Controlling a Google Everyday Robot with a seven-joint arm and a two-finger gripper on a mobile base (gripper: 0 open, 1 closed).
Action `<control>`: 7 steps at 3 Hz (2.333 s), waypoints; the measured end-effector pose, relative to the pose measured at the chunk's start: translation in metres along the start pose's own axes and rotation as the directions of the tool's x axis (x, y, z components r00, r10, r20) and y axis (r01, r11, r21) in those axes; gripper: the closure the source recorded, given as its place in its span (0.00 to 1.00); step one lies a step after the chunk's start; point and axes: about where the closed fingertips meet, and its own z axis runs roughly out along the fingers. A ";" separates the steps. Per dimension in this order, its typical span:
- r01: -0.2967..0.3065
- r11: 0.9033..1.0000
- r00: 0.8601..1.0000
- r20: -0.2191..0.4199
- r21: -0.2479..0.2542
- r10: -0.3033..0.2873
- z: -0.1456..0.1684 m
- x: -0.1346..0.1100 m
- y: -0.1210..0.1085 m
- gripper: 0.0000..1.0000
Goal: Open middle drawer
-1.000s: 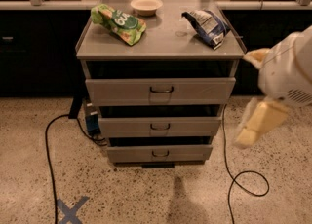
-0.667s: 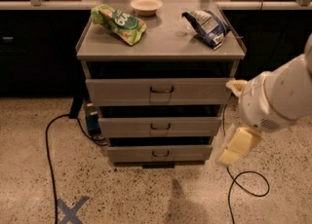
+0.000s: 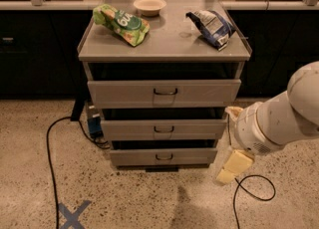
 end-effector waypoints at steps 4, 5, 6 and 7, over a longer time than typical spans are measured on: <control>-0.021 1.000 0.994 0.105 0.000 0.021 0.131 -0.013 -0.005 0.00; -0.044 0.999 0.994 0.103 -0.030 0.047 0.172 -0.005 -0.017 0.00; -0.056 0.995 0.993 0.099 -0.085 0.064 0.211 0.006 -0.028 0.00; -0.056 0.995 0.993 0.099 -0.085 0.064 0.211 0.006 -0.028 0.00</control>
Offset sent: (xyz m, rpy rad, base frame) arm 0.0281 0.0555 -0.0617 0.0912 -0.0626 0.0584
